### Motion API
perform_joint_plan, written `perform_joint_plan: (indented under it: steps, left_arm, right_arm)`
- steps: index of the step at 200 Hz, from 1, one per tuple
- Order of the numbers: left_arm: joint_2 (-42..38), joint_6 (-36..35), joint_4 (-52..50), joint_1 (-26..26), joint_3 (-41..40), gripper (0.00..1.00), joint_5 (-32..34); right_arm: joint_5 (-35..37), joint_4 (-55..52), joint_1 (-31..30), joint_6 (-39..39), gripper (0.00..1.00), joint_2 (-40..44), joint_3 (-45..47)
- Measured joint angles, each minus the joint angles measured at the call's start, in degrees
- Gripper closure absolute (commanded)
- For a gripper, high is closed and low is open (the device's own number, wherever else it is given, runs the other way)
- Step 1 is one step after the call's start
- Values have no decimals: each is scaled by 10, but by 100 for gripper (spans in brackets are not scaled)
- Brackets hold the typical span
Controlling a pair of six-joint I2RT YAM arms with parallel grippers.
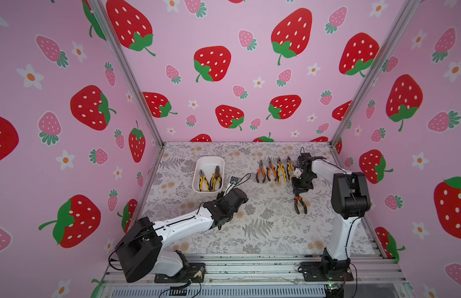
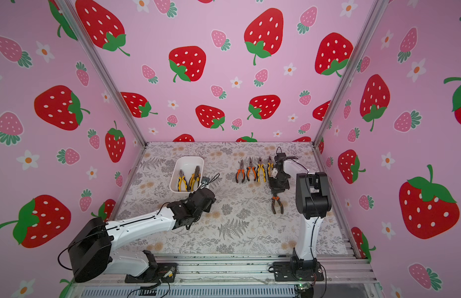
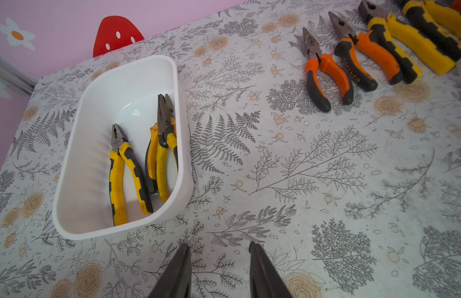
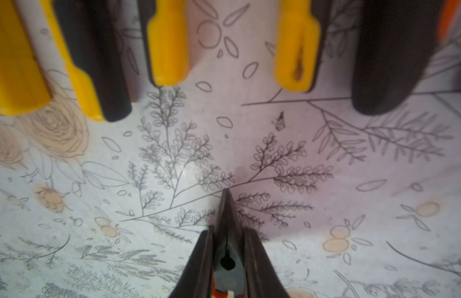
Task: Take the pliers out of the storage box
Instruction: Place the pliers at the center of the board.
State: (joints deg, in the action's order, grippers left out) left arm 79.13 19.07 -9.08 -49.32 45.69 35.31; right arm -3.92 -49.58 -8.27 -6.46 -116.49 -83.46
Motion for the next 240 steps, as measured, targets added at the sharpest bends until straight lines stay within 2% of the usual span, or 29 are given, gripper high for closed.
perform_joint_plan:
  steps: [150, 240]
  left_arm:
    - [1, 0, -2, 0, 3, 61, 0]
    - [1, 0, -2, 0, 3, 61, 0]
  right_arm:
    - [21, -10, -2, -4, 78, -37, -63]
    - [30, -7, -2, -9, 78, -39, -66]
